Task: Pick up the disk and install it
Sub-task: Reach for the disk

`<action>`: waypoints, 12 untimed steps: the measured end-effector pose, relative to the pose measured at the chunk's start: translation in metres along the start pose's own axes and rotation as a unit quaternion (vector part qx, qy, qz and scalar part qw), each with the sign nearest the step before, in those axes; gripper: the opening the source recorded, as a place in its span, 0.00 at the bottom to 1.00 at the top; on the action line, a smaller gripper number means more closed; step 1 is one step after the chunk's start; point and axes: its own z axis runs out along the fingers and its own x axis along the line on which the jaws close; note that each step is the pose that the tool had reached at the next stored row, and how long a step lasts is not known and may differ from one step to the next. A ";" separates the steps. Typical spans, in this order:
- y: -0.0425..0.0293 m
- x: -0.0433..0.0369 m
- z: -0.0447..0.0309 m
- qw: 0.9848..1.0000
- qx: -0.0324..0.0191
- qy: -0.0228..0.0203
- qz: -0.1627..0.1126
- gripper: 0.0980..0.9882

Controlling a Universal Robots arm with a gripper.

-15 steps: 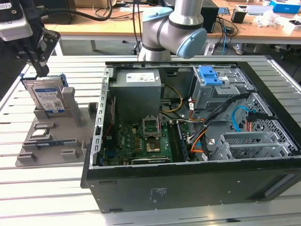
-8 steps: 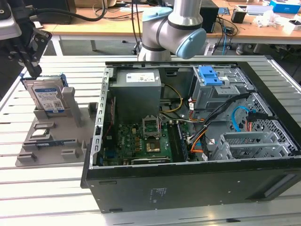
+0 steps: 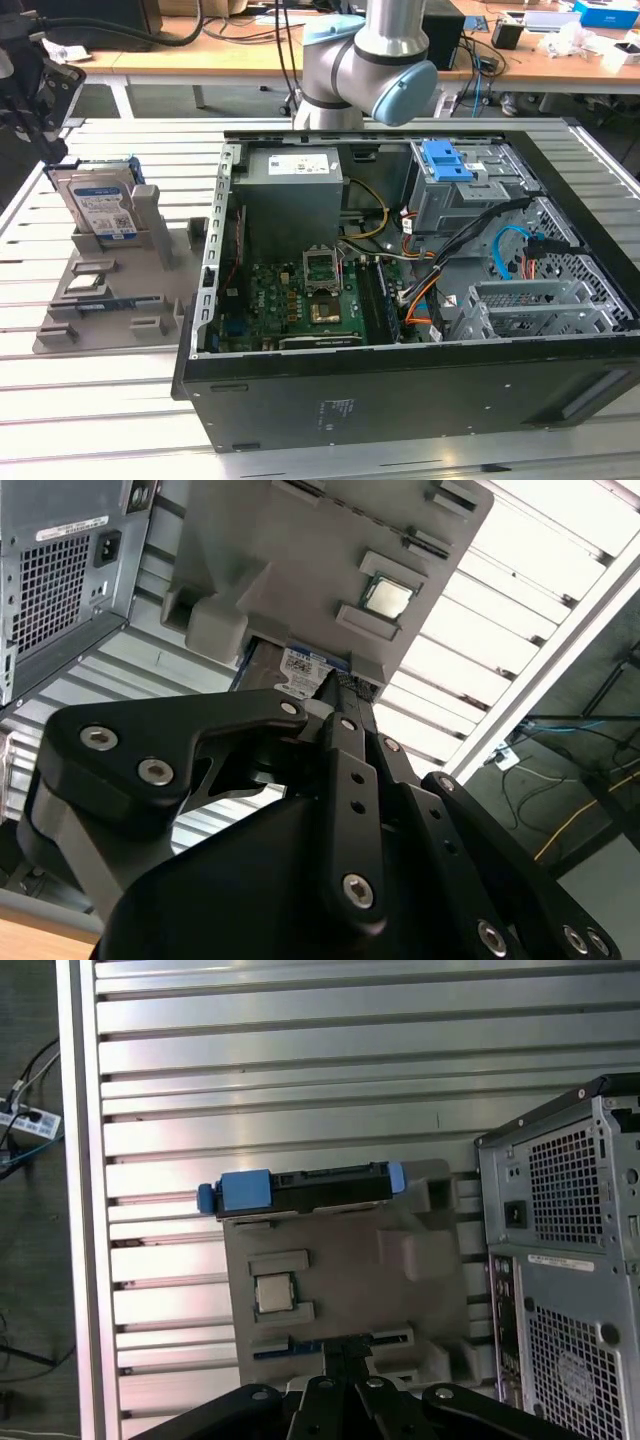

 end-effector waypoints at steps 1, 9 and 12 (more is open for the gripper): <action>-0.0001 0.0021 -0.0001 1.000 0.000 0.000 0.000 0.01; -0.0017 0.0228 -0.0006 1.000 0.000 0.000 0.000 0.01; -0.0025 0.0339 -0.0009 1.000 0.000 0.000 0.000 0.01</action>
